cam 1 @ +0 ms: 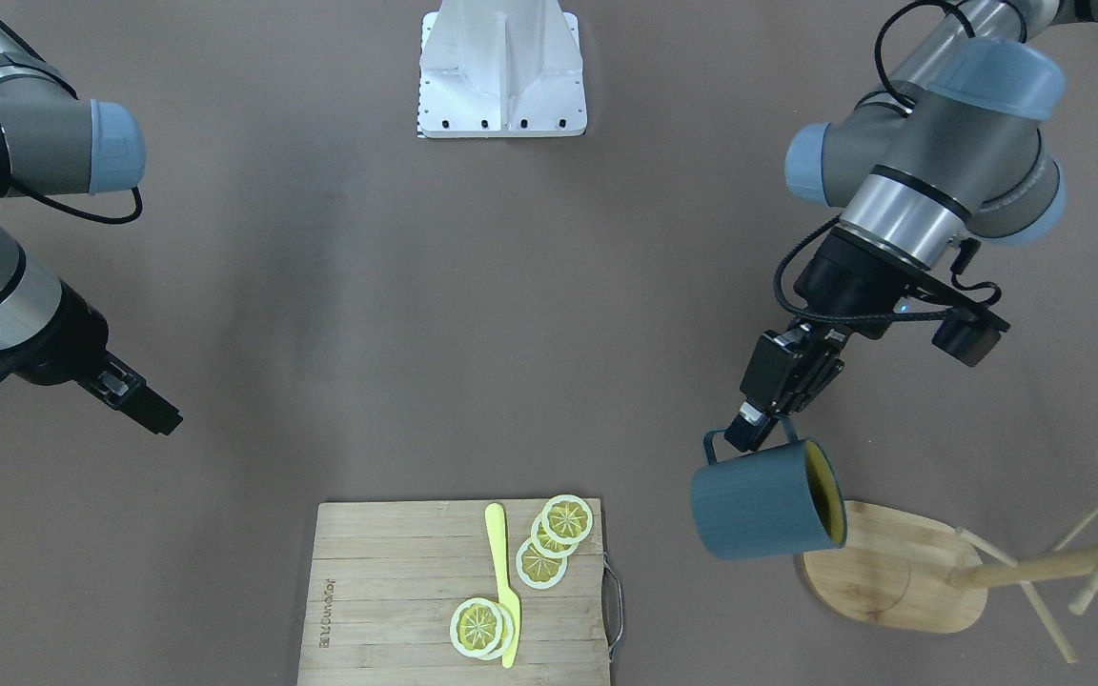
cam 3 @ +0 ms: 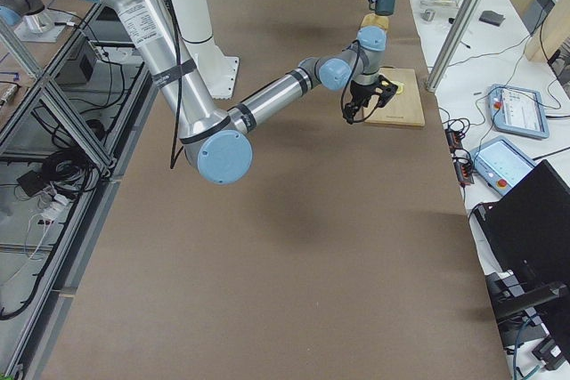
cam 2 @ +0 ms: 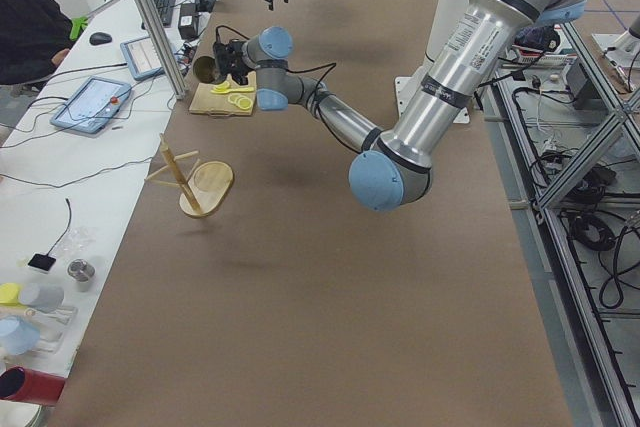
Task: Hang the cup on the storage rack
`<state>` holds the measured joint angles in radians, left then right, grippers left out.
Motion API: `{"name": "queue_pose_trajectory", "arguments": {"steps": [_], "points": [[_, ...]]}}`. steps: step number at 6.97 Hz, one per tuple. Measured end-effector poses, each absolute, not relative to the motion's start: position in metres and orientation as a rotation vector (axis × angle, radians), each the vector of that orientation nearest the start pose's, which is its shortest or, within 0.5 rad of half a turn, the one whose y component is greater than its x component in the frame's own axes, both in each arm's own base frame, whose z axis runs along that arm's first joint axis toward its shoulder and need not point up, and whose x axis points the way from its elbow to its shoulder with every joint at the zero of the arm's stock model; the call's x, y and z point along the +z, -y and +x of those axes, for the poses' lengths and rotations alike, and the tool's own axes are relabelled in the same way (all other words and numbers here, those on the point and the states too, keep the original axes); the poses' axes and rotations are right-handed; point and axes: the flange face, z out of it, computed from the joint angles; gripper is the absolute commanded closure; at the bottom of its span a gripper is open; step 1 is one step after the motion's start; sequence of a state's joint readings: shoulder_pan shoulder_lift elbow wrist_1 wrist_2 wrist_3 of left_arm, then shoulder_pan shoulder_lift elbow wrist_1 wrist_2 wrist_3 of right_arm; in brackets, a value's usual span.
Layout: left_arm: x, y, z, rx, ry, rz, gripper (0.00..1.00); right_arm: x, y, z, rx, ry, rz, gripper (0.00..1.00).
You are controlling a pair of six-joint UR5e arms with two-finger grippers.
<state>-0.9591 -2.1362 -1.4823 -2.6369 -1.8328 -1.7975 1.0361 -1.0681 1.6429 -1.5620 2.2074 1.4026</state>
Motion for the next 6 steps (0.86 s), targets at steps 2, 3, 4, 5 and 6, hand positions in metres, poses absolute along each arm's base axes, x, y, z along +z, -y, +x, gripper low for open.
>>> {"name": "queue_pose_trajectory", "arguments": {"steps": [2, 3, 4, 5, 6], "points": [[0.272, 0.628, 0.29, -0.853, -1.684, 0.314, 1.0, 0.326, 0.607, -0.275, 0.627, 0.834, -0.184, 0.0], [0.284, 0.632, 0.286, -0.924, -1.771, 0.294, 1.0, 0.321, 0.607, -0.276, 0.625, 0.839, -0.18, 0.0], [0.297, 0.634, 0.281, -0.994, -1.858, 0.272, 1.0, 0.315, 0.606, -0.278, 0.628, 0.845, -0.179, 0.0], [0.308, 0.636, 0.276, -1.063, -1.927, 0.254, 1.0, 0.31, 0.605, -0.28, 0.632, 0.849, -0.178, 0.0], [0.319, 0.638, 0.271, -1.132, -1.988, 0.234, 1.0, 0.306, 0.604, -0.283, 0.633, 0.85, -0.174, 0.0]]}}
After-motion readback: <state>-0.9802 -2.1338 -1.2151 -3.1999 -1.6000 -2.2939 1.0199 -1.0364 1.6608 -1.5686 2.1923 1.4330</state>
